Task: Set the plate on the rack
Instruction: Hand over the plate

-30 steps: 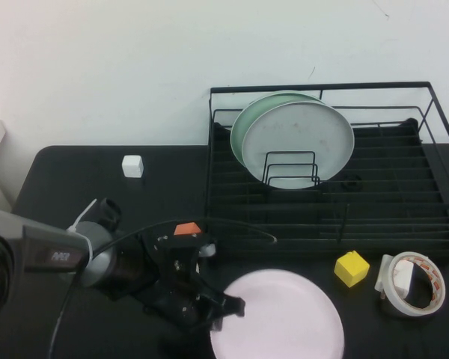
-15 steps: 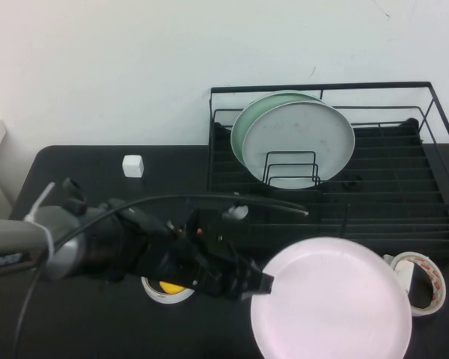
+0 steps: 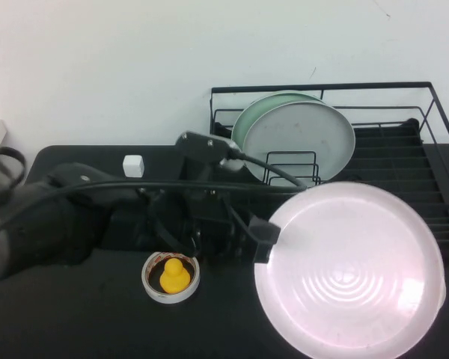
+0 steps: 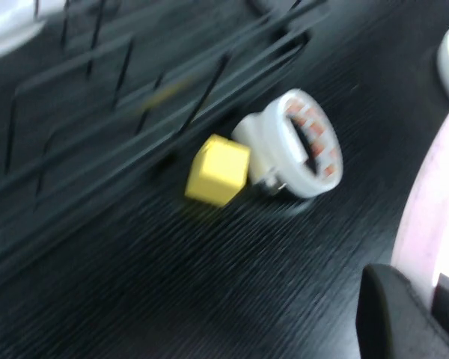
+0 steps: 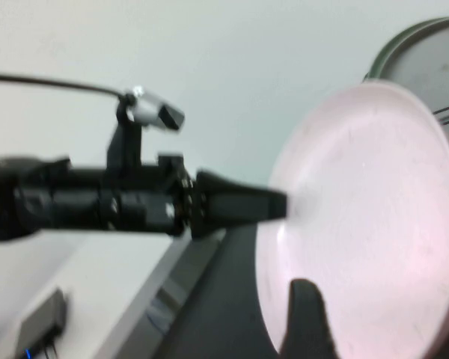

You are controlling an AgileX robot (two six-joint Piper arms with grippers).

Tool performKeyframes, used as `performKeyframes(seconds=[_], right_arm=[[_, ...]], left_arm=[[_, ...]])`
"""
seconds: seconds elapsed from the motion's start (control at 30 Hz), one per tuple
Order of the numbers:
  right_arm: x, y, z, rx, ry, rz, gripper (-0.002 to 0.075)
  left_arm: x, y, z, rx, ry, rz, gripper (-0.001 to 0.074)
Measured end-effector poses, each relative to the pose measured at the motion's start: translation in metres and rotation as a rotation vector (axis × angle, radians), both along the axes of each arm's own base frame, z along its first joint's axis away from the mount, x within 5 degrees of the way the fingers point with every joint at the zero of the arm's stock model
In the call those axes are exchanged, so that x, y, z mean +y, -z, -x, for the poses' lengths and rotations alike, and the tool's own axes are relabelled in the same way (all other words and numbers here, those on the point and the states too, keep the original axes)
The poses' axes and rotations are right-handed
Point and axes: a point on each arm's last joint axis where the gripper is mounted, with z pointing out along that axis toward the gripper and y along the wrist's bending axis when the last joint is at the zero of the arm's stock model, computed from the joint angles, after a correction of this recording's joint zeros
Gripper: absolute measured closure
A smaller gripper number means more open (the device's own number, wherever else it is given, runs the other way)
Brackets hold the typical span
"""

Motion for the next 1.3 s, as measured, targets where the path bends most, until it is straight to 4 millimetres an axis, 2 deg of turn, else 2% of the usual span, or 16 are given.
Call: performKeyframes(seconds=[0.13, 0.33, 0.47, 0.63, 0.7, 0.77, 0.87, 0.93, 1.03, 1.23, 1.3], right_arm=[[0.001, -0.020, -0.010, 0.030, -0.031, 0.114, 0.0263], [0.003, -0.056, -0.042, 0.029, -0.112, 0.297, 0.0259], [0.005, -0.066, -0.074, 0.075, -0.179, 0.373, 0.0258], [0.013, -0.066, -0.111, 0.130, -0.364, 0.416, 0.0272], [0.017, -0.063, -0.122, 0.141, -0.448, 0.412, 0.0321], [0.020, -0.058, -0.133, 0.148, -0.526, 0.406, 0.0405], [0.022, -0.057, -0.148, 0.118, -0.579, 0.417, 0.0573], [0.021, -0.057, -0.158, 0.098, -0.576, 0.444, 0.0592], [0.021, -0.063, -0.169, 0.051, -0.583, 0.481, 0.0595], [0.019, -0.086, -0.186, -0.103, -0.560, 0.586, 0.0596], [0.018, -0.095, -0.195, -0.140, -0.534, 0.626, 0.0596]], left_arm=[[0.003, -0.021, 0.011, -0.047, 0.033, 0.035, 0.0731], [0.011, -0.032, 0.027, -0.073, 0.047, 0.053, 0.0731], [0.015, -0.039, 0.034, -0.097, 0.052, 0.062, 0.0731], [0.017, -0.045, 0.039, -0.105, 0.042, 0.091, 0.0731], [0.018, -0.045, 0.040, -0.106, 0.041, 0.093, 0.0731], [0.018, -0.045, 0.040, -0.106, 0.042, 0.091, 0.0731], [0.019, -0.044, 0.039, -0.114, 0.027, 0.083, 0.0729], [0.020, -0.044, 0.037, -0.124, 0.013, 0.075, 0.0719], [0.021, -0.045, 0.037, -0.139, 0.007, 0.062, 0.0650], [0.026, -0.051, 0.038, -0.196, -0.014, 0.031, 0.0320], [0.030, -0.057, 0.040, -0.234, -0.033, 0.016, 0.0254]])
